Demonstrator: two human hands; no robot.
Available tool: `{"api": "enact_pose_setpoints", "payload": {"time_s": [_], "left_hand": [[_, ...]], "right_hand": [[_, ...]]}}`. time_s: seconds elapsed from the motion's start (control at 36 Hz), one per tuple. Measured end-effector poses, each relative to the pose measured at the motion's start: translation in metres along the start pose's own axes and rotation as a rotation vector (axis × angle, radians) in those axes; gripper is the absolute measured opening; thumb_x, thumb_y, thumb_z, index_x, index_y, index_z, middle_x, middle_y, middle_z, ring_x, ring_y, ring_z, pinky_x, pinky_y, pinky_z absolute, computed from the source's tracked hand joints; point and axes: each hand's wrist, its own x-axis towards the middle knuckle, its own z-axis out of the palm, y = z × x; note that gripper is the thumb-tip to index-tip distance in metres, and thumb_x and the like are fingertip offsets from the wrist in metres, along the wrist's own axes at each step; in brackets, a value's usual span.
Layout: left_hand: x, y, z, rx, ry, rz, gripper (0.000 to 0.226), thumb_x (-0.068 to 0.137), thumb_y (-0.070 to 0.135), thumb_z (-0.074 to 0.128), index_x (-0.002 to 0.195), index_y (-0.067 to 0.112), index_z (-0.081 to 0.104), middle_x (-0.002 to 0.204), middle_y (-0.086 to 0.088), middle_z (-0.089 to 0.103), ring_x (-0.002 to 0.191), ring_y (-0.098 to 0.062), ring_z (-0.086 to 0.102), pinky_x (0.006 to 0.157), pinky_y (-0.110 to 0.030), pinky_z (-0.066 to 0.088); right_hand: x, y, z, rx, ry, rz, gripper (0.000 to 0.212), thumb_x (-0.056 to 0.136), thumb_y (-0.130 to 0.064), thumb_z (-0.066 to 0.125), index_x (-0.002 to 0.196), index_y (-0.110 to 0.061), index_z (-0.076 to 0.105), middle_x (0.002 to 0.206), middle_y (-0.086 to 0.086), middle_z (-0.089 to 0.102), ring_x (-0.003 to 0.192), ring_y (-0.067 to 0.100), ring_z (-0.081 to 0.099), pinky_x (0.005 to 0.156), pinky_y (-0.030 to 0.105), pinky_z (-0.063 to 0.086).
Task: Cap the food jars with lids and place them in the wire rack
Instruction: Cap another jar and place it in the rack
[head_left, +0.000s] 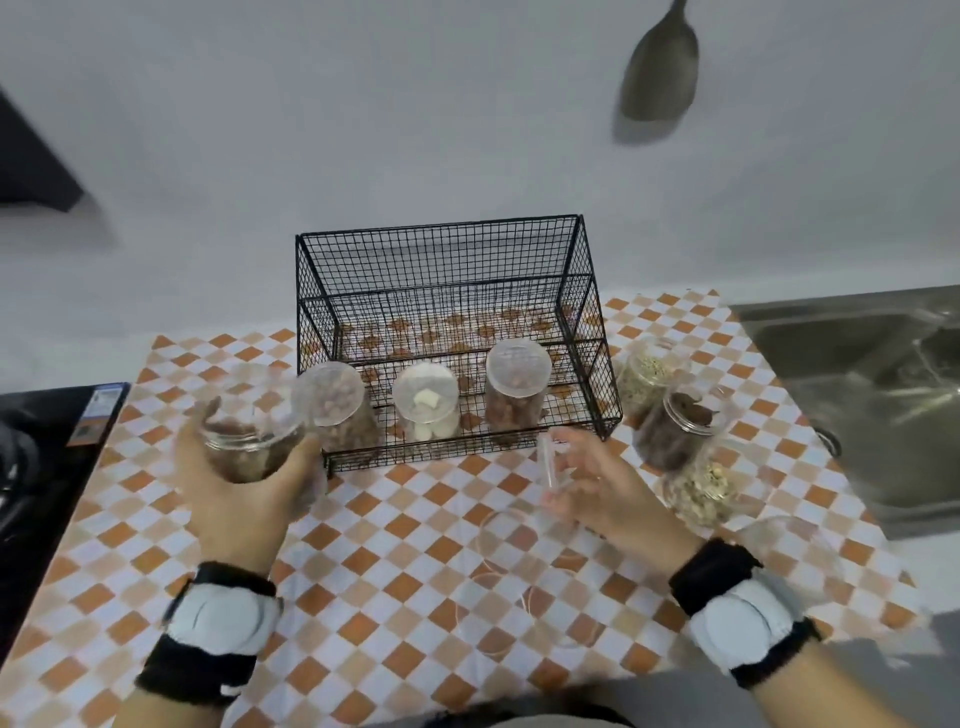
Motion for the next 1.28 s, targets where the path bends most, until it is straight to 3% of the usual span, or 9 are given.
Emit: {"api": "enact_pose_setpoints", "payload": {"time_s": [0.08, 0.19, 0.28, 0.36, 0.44, 0.69, 0.89, 1.14, 1.28], "left_hand": [[-0.024, 0.016, 0.016, 0.001, -0.166, 0.049, 0.088, 0.057, 0.047, 0.090, 0.131, 0.051, 0.043, 0.132, -0.006, 0.058, 0.117, -0.019, 0.062, 0.096, -0.041, 0.053], [-0.056, 0.033, 0.044, 0.050, -0.338, 0.151, 0.086, 0.060, 0.046, 0.095, 0.129, 0.050, 0.043, 0.125, 0.007, 0.056, 0.118, -0.011, 0.058, 0.097, -0.027, 0.051], [-0.067, 0.040, 0.062, 0.058, -0.465, 0.179, 0.086, 0.061, 0.047, 0.091, 0.135, 0.038, 0.047, 0.127, 0.003, 0.056, 0.120, -0.019, 0.057, 0.100, -0.042, 0.051], [-0.076, 0.051, 0.075, 0.109, -0.562, 0.187, 0.085, 0.061, 0.052, 0.088, 0.133, 0.050, 0.044, 0.125, 0.017, 0.057, 0.117, -0.007, 0.058, 0.097, -0.027, 0.050], [-0.082, 0.055, 0.087, 0.217, -0.654, 0.203, 0.087, 0.061, 0.050, 0.089, 0.136, 0.047, 0.044, 0.122, 0.017, 0.060, 0.113, -0.010, 0.060, 0.094, -0.039, 0.052], [-0.096, 0.070, 0.116, 0.405, -0.782, 0.318, 0.097, 0.053, 0.050, 0.088, 0.140, 0.031, 0.049, 0.113, 0.017, 0.058, 0.104, -0.010, 0.054, 0.089, -0.036, 0.049], [-0.101, 0.081, 0.130, 0.391, -0.804, 0.375, 0.093, 0.049, 0.056, 0.085, 0.134, 0.037, 0.052, 0.113, 0.025, 0.058, 0.101, 0.004, 0.052, 0.091, -0.006, 0.032], [-0.105, 0.085, 0.146, 0.489, -0.836, 0.375, 0.096, 0.048, 0.056, 0.083, 0.136, 0.033, 0.053, 0.107, 0.014, 0.065, 0.096, -0.009, 0.059, 0.086, -0.035, 0.048], [-0.110, 0.086, 0.154, 0.545, -0.813, 0.370, 0.099, 0.046, 0.056, 0.085, 0.138, 0.035, 0.051, 0.109, 0.015, 0.062, 0.098, -0.010, 0.053, 0.088, -0.036, 0.045]], "right_hand": [[-0.006, -0.015, -0.009, -0.118, -0.044, -0.058, 0.089, 0.067, -0.051, 0.085, 0.145, -0.041, 0.044, 0.133, -0.006, 0.055, 0.098, 0.009, 0.072, 0.082, 0.027, 0.058], [-0.017, -0.033, -0.023, -0.241, -0.118, -0.120, 0.080, 0.078, -0.040, 0.088, 0.142, -0.053, 0.041, 0.137, -0.016, 0.053, 0.104, 0.009, 0.068, 0.095, 0.038, 0.057], [-0.026, -0.044, -0.031, -0.319, -0.140, -0.170, 0.082, 0.079, -0.036, 0.086, 0.144, -0.052, 0.039, 0.140, -0.024, 0.049, 0.106, 0.004, 0.064, 0.098, 0.036, 0.055], [-0.030, -0.051, -0.038, -0.379, -0.157, -0.217, 0.085, 0.077, -0.041, 0.086, 0.147, -0.050, 0.037, 0.143, -0.027, 0.045, 0.110, 0.003, 0.062, 0.096, 0.036, 0.055], [-0.030, -0.052, -0.044, -0.414, -0.157, -0.267, 0.087, 0.077, -0.042, 0.088, 0.147, -0.050, 0.037, 0.144, -0.026, 0.046, 0.114, 0.002, 0.060, 0.096, 0.038, 0.056], [-0.032, -0.050, -0.061, -0.542, -0.205, -0.376, 0.087, 0.076, -0.044, 0.087, 0.147, -0.047, 0.037, 0.146, -0.036, 0.037, 0.124, -0.002, 0.054, 0.099, 0.028, 0.054], [-0.029, -0.043, -0.075, -0.594, -0.233, -0.389, 0.086, 0.078, -0.034, 0.088, 0.147, -0.049, 0.039, 0.141, -0.034, 0.043, 0.126, -0.002, 0.052, 0.098, 0.023, 0.053], [-0.022, -0.036, -0.089, -0.616, -0.278, -0.372, 0.087, 0.076, -0.038, 0.088, 0.146, -0.053, 0.039, 0.140, -0.038, 0.042, 0.121, -0.003, 0.053, 0.096, 0.019, 0.052], [-0.017, -0.035, -0.097, -0.597, -0.279, -0.334, 0.088, 0.072, -0.047, 0.088, 0.145, -0.057, 0.039, 0.135, -0.038, 0.045, 0.113, -0.001, 0.059, 0.092, 0.024, 0.056]]}}
